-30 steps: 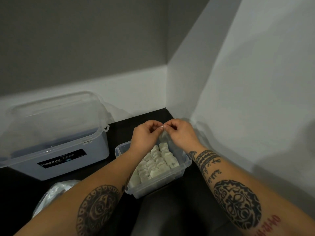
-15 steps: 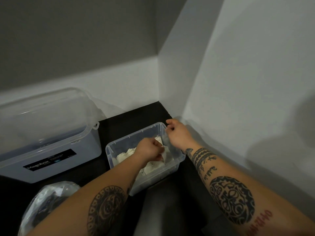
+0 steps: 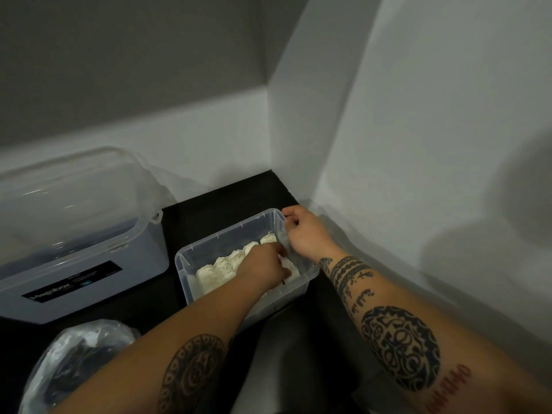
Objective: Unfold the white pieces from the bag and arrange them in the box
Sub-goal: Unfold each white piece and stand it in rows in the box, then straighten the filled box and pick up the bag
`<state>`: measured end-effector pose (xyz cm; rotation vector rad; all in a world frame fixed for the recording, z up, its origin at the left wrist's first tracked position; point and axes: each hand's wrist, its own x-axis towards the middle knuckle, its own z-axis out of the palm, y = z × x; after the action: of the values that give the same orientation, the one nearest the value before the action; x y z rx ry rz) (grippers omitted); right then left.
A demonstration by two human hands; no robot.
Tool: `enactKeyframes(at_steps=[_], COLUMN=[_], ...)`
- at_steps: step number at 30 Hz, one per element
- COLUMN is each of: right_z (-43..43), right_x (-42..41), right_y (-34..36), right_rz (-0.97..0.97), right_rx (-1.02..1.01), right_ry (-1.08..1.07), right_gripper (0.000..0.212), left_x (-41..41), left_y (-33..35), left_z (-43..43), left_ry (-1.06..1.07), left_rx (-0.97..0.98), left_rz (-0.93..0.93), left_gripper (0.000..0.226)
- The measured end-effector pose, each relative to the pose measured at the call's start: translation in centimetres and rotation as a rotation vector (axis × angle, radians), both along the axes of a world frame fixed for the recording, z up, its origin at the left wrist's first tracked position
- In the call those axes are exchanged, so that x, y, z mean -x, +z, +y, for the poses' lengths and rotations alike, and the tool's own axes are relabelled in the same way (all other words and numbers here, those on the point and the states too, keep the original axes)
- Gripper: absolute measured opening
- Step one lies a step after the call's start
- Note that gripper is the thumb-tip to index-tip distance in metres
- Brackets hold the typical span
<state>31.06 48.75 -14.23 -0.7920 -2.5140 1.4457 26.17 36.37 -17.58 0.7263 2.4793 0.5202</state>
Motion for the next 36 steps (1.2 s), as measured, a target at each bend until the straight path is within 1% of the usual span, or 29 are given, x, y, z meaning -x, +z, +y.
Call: enactKeyframes(at_steps=[1,3,5,6,8,9,10,11,12,14,15,16,17,18,19,22,23,25,28,31,32,34,36], right_z=[0.0,0.0,-0.1,-0.1,-0.1,-0.1,-0.2,-0.2,-0.2,-0.2,-0.2,-0.2,-0.2,-0.2,-0.2,0.0,0.0,0.0,-0.3,-0.7,-0.8,-1.0,-0.8], right_x=[0.0,-0.1,-0.1,-0.1,0.0,0.0,0.1,0.1,0.1,0.0,0.0,0.0,-0.1,-0.2,-0.2,-0.3,-0.3,-0.3,0.1,0.5,0.6,0.7,0.7], right_y=[0.0,0.0,0.1,0.0,-0.1,-0.1,-0.1,-0.2,-0.2,-0.1,0.0,0.0,0.0,-0.1,-0.1,-0.5,-0.5,-0.5,-0.3,-0.1,-0.1,0.0,0.0], right_rz=[0.002,0.01,0.013,0.014,0.015,0.013,0.011,0.008,0.005,0.003,0.006,0.008,0.008,0.007,0.004,0.005,-0.003,-0.013,-0.007,-0.014,-0.019,-0.028,-0.04], right_rx=[0.0,0.001,0.001,0.001,0.003,0.003,0.003,0.002,0.003,0.01,0.014,0.014,0.012,0.01,0.01,0.019,0.017,0.004,-0.043,-0.105,-0.118,-0.137,-0.163], right_ry=[-0.003,-0.006,-0.011,-0.014,-0.02,-0.024,-0.027,-0.029,-0.03,-0.028,-0.028,-0.03,-0.032,-0.036,-0.039,-0.065,-0.074,-0.084,-0.071,-0.061,-0.059,-0.062,-0.074], right_gripper=[0.037,0.037,0.038,0.038,0.037,0.037,0.037,0.037,0.037,0.038,0.038,0.037,0.036,0.035,0.033,0.031,0.03,0.031,0.03,0.03,0.03,0.03,0.031], left_x=[0.0,-0.2,-0.3,-0.4,-0.2,0.1,0.4,1.0,2.4,4.2,4.7,4.5,3.1,1.9,0.8,0.5,1.2,2.7,4.2,4.2,4.0,3.5,3.1], left_y=[-0.1,-0.4,-0.2,-0.2,-0.2,-0.9,-1.6,-3.1,-6.2,-10.8,-11.8,-11.3,-8.0,-4.7,-1.2,4.1,5.2,6.7,7.3,6.6,6.2,5.5,4.8], left_z=[0.0,0.1,0.3,0.5,0.8,1.0,1.1,1.3,1.7,2.4,2.6,2.5,2.1,1.6,1.1,-0.5,-1.3,-3.6,-7.4,-10.2,-10.8,-11.8,-12.6], left_ry=[-0.03,-0.055,-0.034,-0.003,0.067,0.081,0.083,0.059,0.056,0.056,0.054,0.057,0.047,0.043,0.028,0.033,0.062,0.15,0.255,0.279,0.283,0.307,0.335], left_rx=[0.011,0.033,0.022,0.028,0.009,0.015,0.06,0.108,0.155,0.206,0.214,0.214,0.201,0.197,0.183,0.126,0.089,-0.026,-0.129,-0.084,-0.06,-0.055,-0.128], left_rz=[0.01,0.008,0.01,-0.007,-0.051,-0.059,-0.077,-0.081,-0.062,-0.057,-0.047,-0.053,-0.049,-0.048,-0.034,0.016,0.038,0.102,0.262,0.444,0.472,0.464,0.42], left_gripper=[0.034,0.026,0.009,0.005,0.006,0.009,0.021,0.04,0.055,0.072,0.079,0.086,0.092,0.093,0.086,0.038,0.029,0.019,0.018,0.027,0.03,0.036,0.046])
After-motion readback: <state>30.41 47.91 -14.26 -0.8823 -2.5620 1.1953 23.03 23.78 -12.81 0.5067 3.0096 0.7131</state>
